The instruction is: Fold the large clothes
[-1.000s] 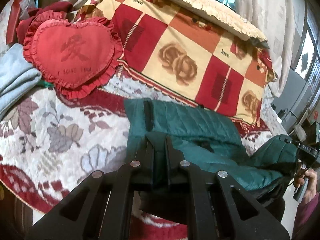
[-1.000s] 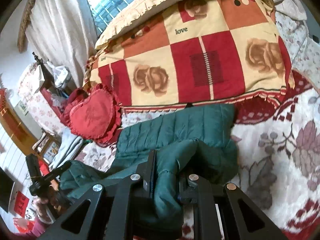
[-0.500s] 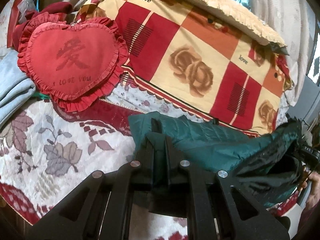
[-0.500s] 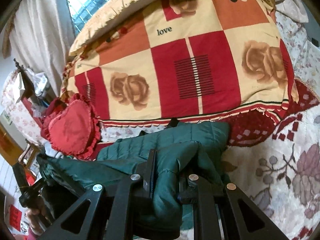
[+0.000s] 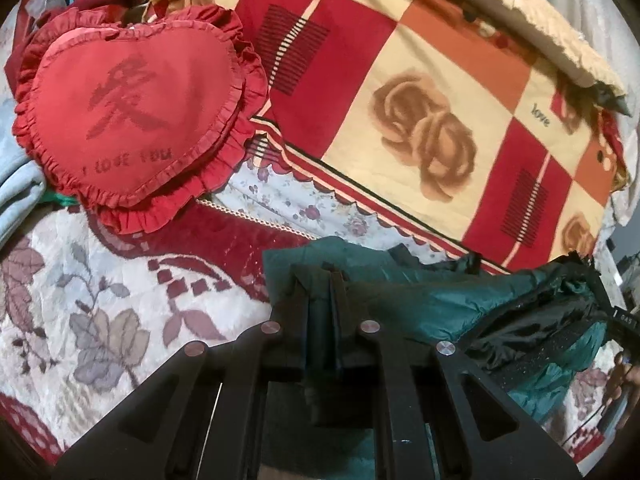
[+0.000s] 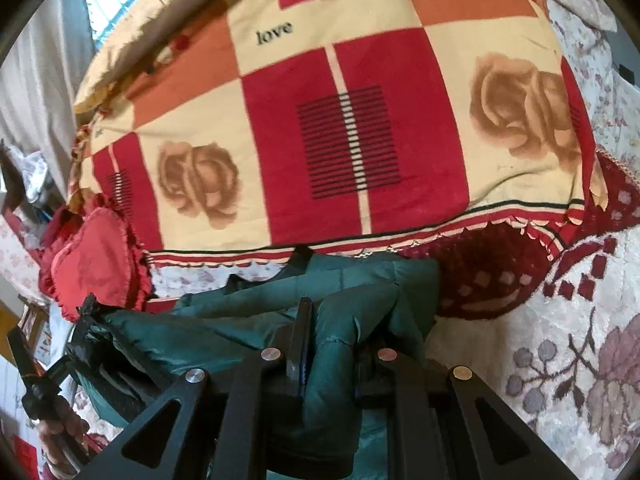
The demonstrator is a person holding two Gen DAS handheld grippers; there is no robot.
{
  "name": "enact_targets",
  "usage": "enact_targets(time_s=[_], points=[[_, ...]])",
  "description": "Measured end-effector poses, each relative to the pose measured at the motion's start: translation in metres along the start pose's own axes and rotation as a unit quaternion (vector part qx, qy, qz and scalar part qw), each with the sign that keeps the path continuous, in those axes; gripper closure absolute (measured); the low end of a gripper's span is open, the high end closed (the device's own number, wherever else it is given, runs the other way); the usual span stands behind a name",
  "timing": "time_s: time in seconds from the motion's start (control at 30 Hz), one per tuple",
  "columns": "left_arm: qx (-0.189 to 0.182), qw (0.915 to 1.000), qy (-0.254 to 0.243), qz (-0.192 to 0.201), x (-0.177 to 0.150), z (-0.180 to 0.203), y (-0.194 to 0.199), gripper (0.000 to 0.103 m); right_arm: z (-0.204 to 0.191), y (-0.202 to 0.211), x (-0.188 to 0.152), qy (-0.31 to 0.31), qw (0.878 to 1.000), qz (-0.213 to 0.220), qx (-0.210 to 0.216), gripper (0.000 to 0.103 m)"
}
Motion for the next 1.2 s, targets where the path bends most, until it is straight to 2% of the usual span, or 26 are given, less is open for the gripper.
enact_targets(time_s=[0.3, 0.57, 0.63, 0.77, 0.9, 1.03, 1.1, 1.13, 1.17, 1.2], points=[[0.030, 0.9979, 0.024, -0.051, 0.003, -0.003, -0.064, 0.095, 0.011, -0.057, 0.013, -0.009, 0.999, -0.035, -0.032, 0.090], [0.046, 0.9962, 0.033, -0.067, -0.003, -0.006, -0.089, 0.094, 0.022, -0.093, 0.015, -0.043, 0.997, -0.053, -0.033, 0.089], [0.048, 0.9961, 0.034, -0.067, -0.004, -0.006, -0.090, 0.094, 0.021, -0.094, 0.015, -0.045, 0.997, -0.049, -0.026, 0.085], [0.046, 0.9963, 0.033, -0.065, -0.004, -0.006, -0.090, 0.093, 0.014, -0.088, 0.016, -0.028, 0.998, -0.045, -0.015, 0.065], [0.044, 0.9964, 0.022, -0.069, -0.002, -0.004, -0.088, 0.092, 0.004, -0.074, 0.019, -0.003, 0.999, -0.036, -0.025, 0.058], [0.032, 0.9966, 0.026, -0.072, 0.002, -0.006, -0.080, 0.091, 0.003, -0.064, 0.024, -0.007, 0.999, -0.029, -0.015, 0.051], [0.028, 0.9967, 0.026, -0.072, 0.004, -0.005, -0.076, 0.090, 0.002, -0.060, 0.025, -0.009, 1.000, -0.021, -0.012, 0.036], [0.026, 0.9970, 0.024, -0.069, 0.006, -0.005, -0.073, 0.090, 0.000, -0.054, 0.027, -0.007, 1.000, -0.010, -0.015, 0.032], [0.025, 0.9972, 0.022, -0.067, 0.007, -0.005, -0.071, 0.090, -0.001, -0.049, 0.030, -0.004, 1.000, 0.005, -0.026, 0.023], [0.024, 0.9973, 0.021, -0.066, 0.007, -0.004, -0.069, 0.089, -0.003, -0.043, 0.033, 0.000, 0.999, 0.019, -0.032, 0.020]])
Point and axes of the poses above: each gripper's, at about its wrist camera, not at the fingertips, and y roughly against the way its jaws point, z to its right, x to its top, the point moved 3 cm from there along -y, roughly the way its jaws point, and after that the axes turned 3 degrees about x, right-handed, at the moved point
